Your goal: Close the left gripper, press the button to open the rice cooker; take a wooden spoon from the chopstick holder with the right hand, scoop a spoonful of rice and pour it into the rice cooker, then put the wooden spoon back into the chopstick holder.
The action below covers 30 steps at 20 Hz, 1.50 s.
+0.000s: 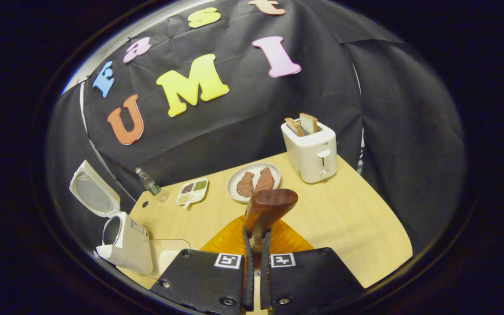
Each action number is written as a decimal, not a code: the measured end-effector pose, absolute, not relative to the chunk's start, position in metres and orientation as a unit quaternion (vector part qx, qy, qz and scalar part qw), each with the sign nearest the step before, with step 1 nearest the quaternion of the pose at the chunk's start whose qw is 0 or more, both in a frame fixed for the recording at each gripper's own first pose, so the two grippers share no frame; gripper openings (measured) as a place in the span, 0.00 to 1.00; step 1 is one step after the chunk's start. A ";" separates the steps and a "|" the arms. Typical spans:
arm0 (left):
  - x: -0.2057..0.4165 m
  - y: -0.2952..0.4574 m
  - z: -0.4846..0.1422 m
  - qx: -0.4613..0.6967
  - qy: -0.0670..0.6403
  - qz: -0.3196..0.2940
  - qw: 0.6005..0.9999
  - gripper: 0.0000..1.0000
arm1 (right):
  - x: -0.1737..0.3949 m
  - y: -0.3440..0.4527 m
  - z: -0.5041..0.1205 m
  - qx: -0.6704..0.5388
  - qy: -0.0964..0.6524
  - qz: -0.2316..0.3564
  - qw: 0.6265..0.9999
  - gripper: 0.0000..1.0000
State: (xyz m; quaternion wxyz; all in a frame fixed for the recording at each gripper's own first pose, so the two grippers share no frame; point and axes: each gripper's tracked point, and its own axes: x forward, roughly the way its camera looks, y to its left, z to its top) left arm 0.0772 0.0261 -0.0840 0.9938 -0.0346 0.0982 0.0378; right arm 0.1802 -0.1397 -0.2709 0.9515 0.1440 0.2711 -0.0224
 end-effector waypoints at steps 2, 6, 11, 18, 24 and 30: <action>0.076 0.028 -0.084 -0.032 0.102 0.042 0.993 0.94 | 0.181 -0.139 -0.287 0.153 0.280 -0.022 0.948 0.11; 0.076 0.029 -0.084 -0.017 0.112 0.043 0.993 0.94 | 0.185 -0.147 -0.310 0.173 0.288 -0.032 0.941 0.13; 0.078 0.036 -0.071 -0.017 0.108 0.045 0.993 0.95 | 0.188 -0.151 -0.317 0.181 0.284 -0.029 0.941 0.19; 0.095 0.045 -0.048 -0.024 0.088 0.042 0.995 0.94 | 0.182 -0.171 -0.263 0.151 0.238 -0.048 0.958 0.58; 0.140 0.075 0.003 -0.020 0.069 0.049 0.996 0.94 | 0.170 -0.189 -0.150 0.072 0.137 -0.051 0.987 0.72; 0.212 0.114 0.025 -0.046 0.107 0.052 0.992 0.94 | 0.146 -0.175 -0.077 0.048 0.071 -0.046 0.995 1.00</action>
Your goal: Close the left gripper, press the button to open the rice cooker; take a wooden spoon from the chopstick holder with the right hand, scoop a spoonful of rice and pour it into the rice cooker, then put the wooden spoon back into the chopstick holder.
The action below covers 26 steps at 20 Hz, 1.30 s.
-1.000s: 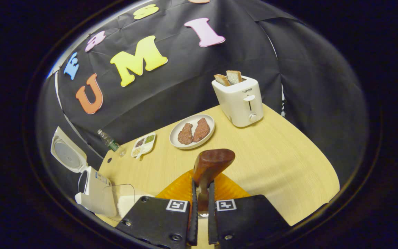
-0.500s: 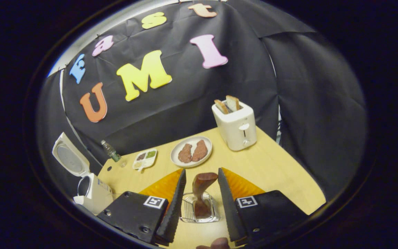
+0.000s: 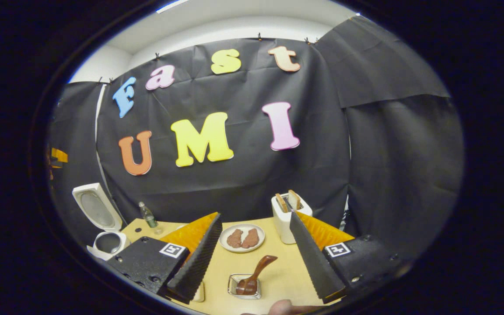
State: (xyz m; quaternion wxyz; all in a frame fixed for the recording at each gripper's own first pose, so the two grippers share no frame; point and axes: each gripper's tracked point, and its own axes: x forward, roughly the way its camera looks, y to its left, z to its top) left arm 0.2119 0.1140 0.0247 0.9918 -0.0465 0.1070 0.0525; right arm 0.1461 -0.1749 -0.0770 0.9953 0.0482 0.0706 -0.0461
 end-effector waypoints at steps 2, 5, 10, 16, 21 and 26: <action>0.244 0.124 0.022 -0.057 0.131 0.046 0.989 0.94 | 0.136 -0.172 -0.063 0.041 0.062 -0.047 0.996 1.00; 0.295 0.139 0.000 -0.074 0.190 0.026 0.979 0.95 | 0.121 -0.170 -0.047 0.037 0.055 -0.054 0.996 0.96; 0.335 0.169 -0.066 -0.122 0.312 0.043 0.941 0.95 | 0.094 -0.180 -0.041 0.030 0.051 -0.086 0.995 1.00; 0.339 0.172 -0.114 -0.131 0.401 0.034 0.906 0.95 | 0.089 -0.189 -0.049 0.065 0.069 -0.107 0.990 1.00; 0.318 0.161 -0.121 -0.108 0.414 0.023 0.904 0.96 | 0.099 -0.173 -0.052 0.083 0.076 -0.087 0.990 0.96; 0.272 0.145 -0.133 -0.124 0.429 0.008 0.895 1.00 | 0.105 -0.149 -0.055 0.089 0.082 -0.053 0.991 0.96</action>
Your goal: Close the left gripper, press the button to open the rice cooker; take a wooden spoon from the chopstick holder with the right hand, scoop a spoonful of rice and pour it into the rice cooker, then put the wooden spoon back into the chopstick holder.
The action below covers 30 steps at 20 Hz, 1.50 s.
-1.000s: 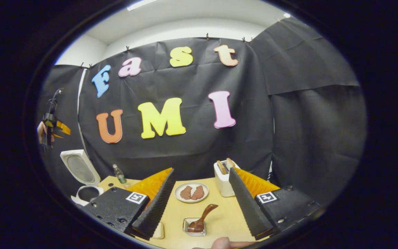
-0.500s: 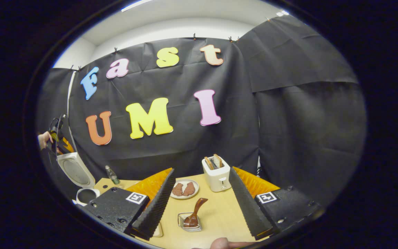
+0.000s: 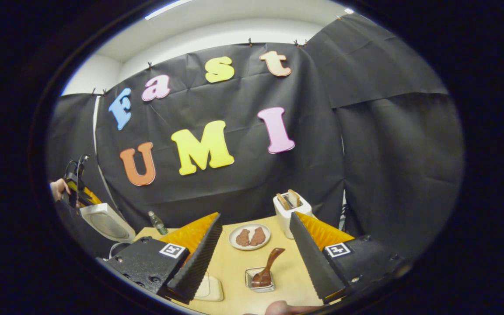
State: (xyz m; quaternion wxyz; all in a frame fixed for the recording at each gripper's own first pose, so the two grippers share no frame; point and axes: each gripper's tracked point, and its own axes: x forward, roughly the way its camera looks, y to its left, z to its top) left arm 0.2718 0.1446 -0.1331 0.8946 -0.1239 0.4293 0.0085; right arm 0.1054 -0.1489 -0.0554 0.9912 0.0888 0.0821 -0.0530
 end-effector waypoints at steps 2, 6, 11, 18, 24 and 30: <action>0.250 0.133 -0.148 -0.134 0.445 0.002 0.885 0.97 | 0.106 -0.139 -0.062 0.091 0.091 -0.038 0.991 1.00; 0.208 0.124 -0.179 -0.136 0.469 0.003 0.873 1.00 | 0.100 -0.124 -0.067 0.092 0.104 -0.014 0.990 1.00; 0.165 0.109 -0.219 -0.152 0.503 0.004 0.850 0.97 | 0.093 -0.118 -0.075 0.092 0.116 -0.003 0.989 1.00; 0.132 0.105 -0.242 -0.146 0.526 0.014 0.838 0.97 | 0.090 -0.101 -0.079 0.092 0.122 0.014 0.988 1.00; 0.116 0.099 -0.266 -0.165 0.564 0.016 0.809 0.96 | 0.095 -0.089 -0.091 0.104 0.134 0.028 0.985 0.96; 0.117 0.101 -0.274 -0.166 0.586 0.024 0.793 0.95 | 0.103 -0.080 -0.103 0.113 0.142 0.031 0.983 0.96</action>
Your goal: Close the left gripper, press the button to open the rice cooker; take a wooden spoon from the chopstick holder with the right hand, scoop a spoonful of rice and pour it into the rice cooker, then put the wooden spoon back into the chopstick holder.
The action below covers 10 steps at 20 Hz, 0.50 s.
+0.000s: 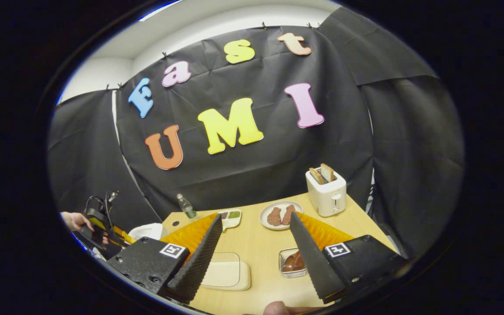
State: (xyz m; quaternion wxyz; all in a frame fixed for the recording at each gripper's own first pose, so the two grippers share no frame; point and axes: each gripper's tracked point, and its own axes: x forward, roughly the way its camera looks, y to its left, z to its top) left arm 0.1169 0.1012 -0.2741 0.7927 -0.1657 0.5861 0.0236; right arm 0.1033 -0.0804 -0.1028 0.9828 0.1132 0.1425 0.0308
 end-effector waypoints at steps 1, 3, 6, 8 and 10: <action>0.116 0.102 -0.275 -0.161 0.591 0.025 0.790 0.95 | 0.104 -0.078 -0.105 0.114 0.144 0.032 0.982 0.96; 0.116 0.103 -0.278 -0.145 0.590 0.029 0.794 0.95 | 0.105 -0.073 -0.109 0.117 0.148 0.034 0.981 1.00; 0.112 0.105 -0.282 -0.098 0.570 0.027 0.815 0.96 | 0.104 -0.066 -0.117 0.120 0.155 0.036 0.980 1.00; 0.112 0.102 -0.283 -0.085 0.544 0.038 0.834 0.96 | 0.102 -0.064 -0.119 0.122 0.157 0.036 0.979 1.00; 0.110 0.101 -0.281 -0.082 0.517 0.039 0.851 0.97 | 0.099 -0.063 -0.115 0.125 0.153 0.036 0.980 1.00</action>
